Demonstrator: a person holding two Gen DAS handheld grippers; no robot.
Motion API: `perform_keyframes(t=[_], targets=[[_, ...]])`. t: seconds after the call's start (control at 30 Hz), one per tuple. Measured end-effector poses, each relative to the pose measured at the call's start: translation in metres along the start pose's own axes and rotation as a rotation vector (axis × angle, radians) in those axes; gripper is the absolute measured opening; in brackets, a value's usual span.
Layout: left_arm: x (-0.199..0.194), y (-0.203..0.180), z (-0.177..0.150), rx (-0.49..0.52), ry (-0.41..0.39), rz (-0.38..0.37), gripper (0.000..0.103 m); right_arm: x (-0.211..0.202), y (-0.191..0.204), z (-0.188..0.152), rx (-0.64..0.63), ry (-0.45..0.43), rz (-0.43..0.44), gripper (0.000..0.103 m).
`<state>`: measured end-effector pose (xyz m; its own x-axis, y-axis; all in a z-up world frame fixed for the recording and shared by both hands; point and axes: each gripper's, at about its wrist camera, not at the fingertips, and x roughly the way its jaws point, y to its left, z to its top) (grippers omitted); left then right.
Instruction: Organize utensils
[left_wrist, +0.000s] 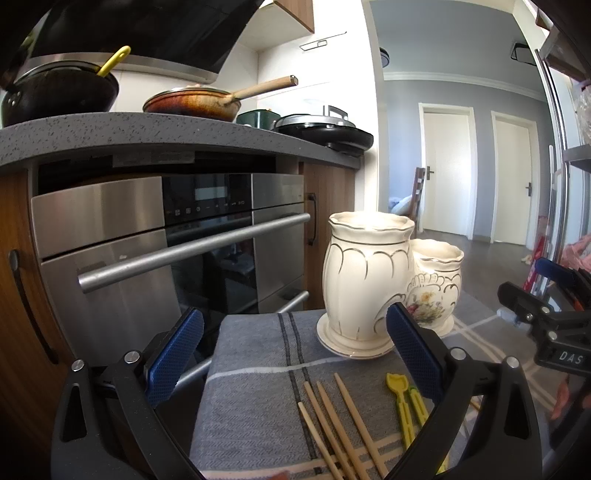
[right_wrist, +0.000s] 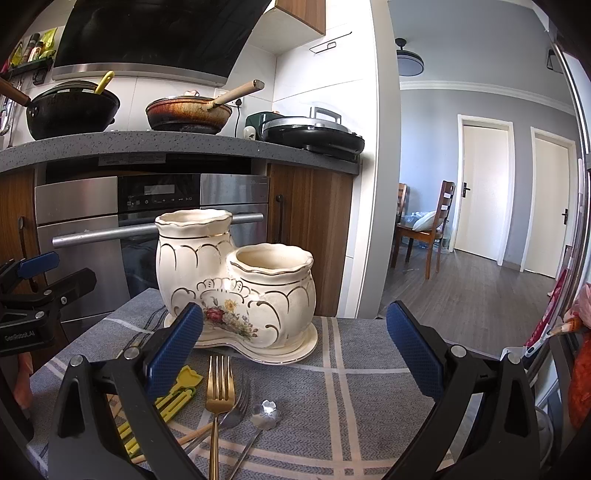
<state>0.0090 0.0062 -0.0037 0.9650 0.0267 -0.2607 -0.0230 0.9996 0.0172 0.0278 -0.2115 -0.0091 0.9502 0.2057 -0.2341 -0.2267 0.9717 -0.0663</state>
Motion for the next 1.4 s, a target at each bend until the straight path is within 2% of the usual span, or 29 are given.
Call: perform_keyframes(t=[0.17,0.33,0.43,0.5,0.57,0.63,0.8,0.97,1.1,1.13,1.17,1.23,1.3,1.4], targets=[[0.002,0.0,-0.001,-0.004,0.006,0.013,0.098,-0.005,-0.001,0.001,0.001,-0.019,-0.022,0.098],[0.002,-0.001,-0.001,0.002,0.011,0.015,0.098,-0.015,-0.007,0.001,0.059,-0.081,-0.083,0.098],[0.003,0.001,0.0,-0.01,0.015,0.028,0.098,-0.016,-0.003,0.002,0.04,-0.081,-0.081,0.098],[0.004,0.006,0.003,-0.026,0.024,0.051,0.098,-0.019,-0.001,0.004,0.027,-0.083,-0.13,0.098],[0.007,0.013,0.008,-0.03,0.084,0.037,0.098,-0.024,-0.002,0.008,0.019,-0.085,-0.144,0.098],[0.012,0.019,0.012,-0.01,0.175,0.023,0.098,-0.025,-0.006,0.012,0.019,-0.047,-0.107,0.098],[0.02,0.018,-0.001,0.088,0.381,-0.022,0.098,-0.016,-0.019,0.008,0.035,0.131,-0.01,0.098],[0.023,0.007,-0.022,0.145,0.524,-0.047,0.097,-0.009,-0.019,-0.005,0.064,0.28,0.093,0.097],[0.025,0.007,-0.03,0.165,0.579,-0.037,0.094,-0.011,0.0,-0.01,-0.015,0.336,0.119,0.078],[0.027,0.008,-0.032,0.166,0.595,-0.04,0.087,-0.01,0.004,-0.012,-0.031,0.354,0.129,0.072],[0.028,0.008,-0.034,0.164,0.617,-0.048,0.073,-0.009,0.007,-0.014,-0.037,0.372,0.143,0.068],[0.034,0.011,-0.04,0.131,0.687,-0.082,0.056,-0.007,0.011,-0.017,-0.033,0.407,0.184,0.059],[0.038,0.015,-0.043,0.082,0.736,-0.122,0.05,-0.005,0.014,-0.022,-0.037,0.434,0.212,0.052],[0.039,0.016,-0.043,0.04,0.744,-0.153,0.049,-0.002,0.02,-0.03,-0.066,0.462,0.219,0.05]])
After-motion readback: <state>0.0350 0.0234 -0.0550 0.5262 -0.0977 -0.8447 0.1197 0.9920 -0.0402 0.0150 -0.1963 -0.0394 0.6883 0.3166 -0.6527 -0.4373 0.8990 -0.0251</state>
